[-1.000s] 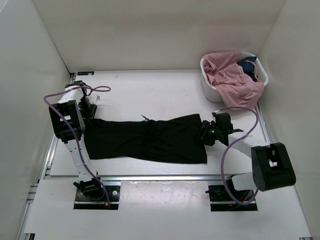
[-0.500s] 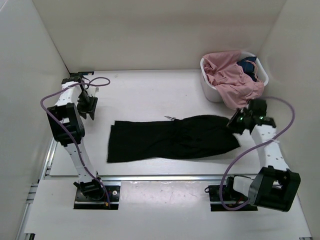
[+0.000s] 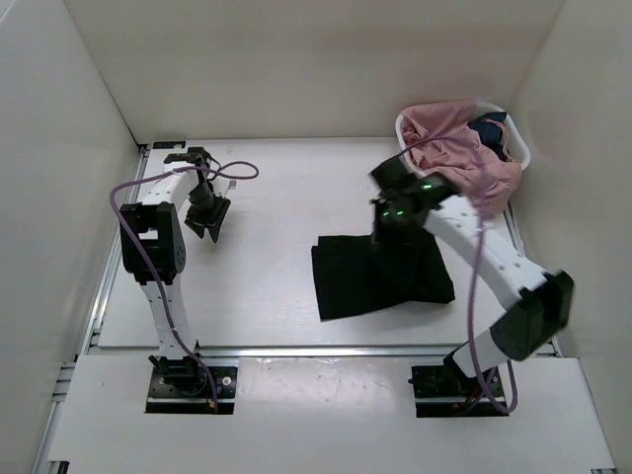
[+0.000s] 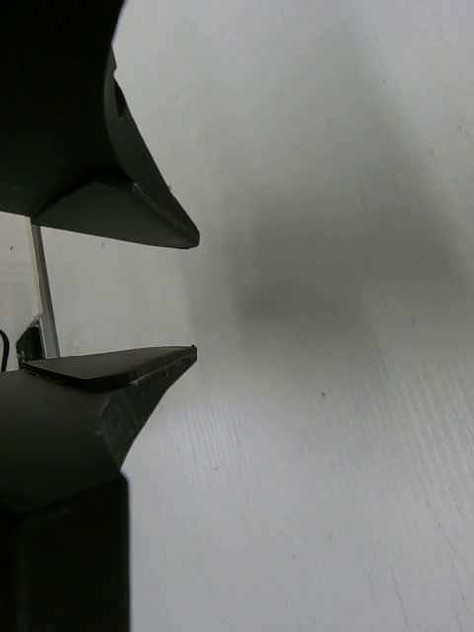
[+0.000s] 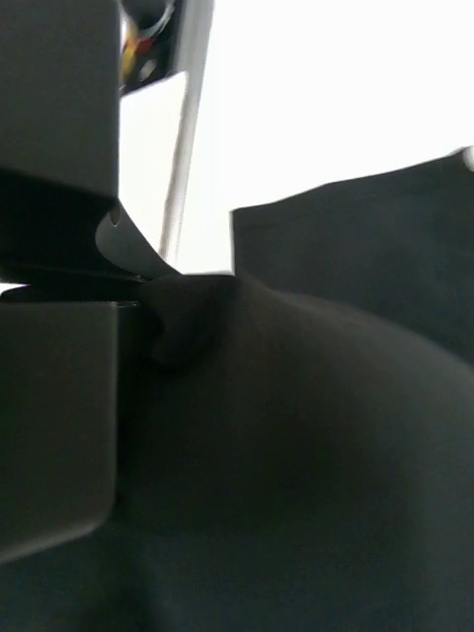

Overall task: Fold and stack the trousers
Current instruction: Fold the trousers

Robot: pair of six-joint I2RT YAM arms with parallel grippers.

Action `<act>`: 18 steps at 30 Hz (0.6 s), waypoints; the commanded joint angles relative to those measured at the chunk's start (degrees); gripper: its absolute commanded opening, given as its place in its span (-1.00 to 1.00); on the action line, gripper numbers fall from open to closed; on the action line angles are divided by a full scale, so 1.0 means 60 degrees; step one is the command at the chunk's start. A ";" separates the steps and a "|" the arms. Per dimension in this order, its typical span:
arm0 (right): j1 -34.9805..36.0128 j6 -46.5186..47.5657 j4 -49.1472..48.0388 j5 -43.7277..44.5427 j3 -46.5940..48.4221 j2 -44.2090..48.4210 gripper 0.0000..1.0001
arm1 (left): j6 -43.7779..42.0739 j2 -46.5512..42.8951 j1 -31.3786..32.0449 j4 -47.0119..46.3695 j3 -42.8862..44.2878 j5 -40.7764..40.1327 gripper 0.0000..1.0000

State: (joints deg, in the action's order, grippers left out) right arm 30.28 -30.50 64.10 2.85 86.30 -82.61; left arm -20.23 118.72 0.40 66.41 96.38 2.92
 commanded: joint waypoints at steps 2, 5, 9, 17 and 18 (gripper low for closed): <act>0.2504 -0.1873 0.0582 0.0959 0.0626 -0.1448 -1.00 | 0.0149 -0.0098 -0.0097 -0.0140 0.0065 0.0144 0.12; 0.3679 -0.2109 0.0771 0.1369 0.2030 -0.2956 -1.00 | 0.0149 -0.0098 -0.0097 -0.0228 -0.0139 0.0056 0.12; 0.4209 -0.1670 0.1124 0.1370 0.3427 -0.5107 -1.00 | 0.0149 -0.0098 -0.0097 -0.0229 -0.0228 0.0056 0.12; 0.4327 -0.0444 0.0364 0.0553 0.4189 -0.6461 0.04 | 0.0149 -0.0098 -0.0097 -0.0317 -0.0228 -0.0163 0.12; 0.4429 -0.0134 0.0159 0.0260 0.4481 -0.6461 0.11 | 0.0149 -0.0098 -0.0097 -0.0317 -0.0228 -0.0164 0.12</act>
State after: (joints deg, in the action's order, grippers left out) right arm 55.92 -36.29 67.09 7.88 108.16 -121.97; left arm -19.81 119.37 -0.05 65.47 95.24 2.52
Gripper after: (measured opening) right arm 0.531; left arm 0.557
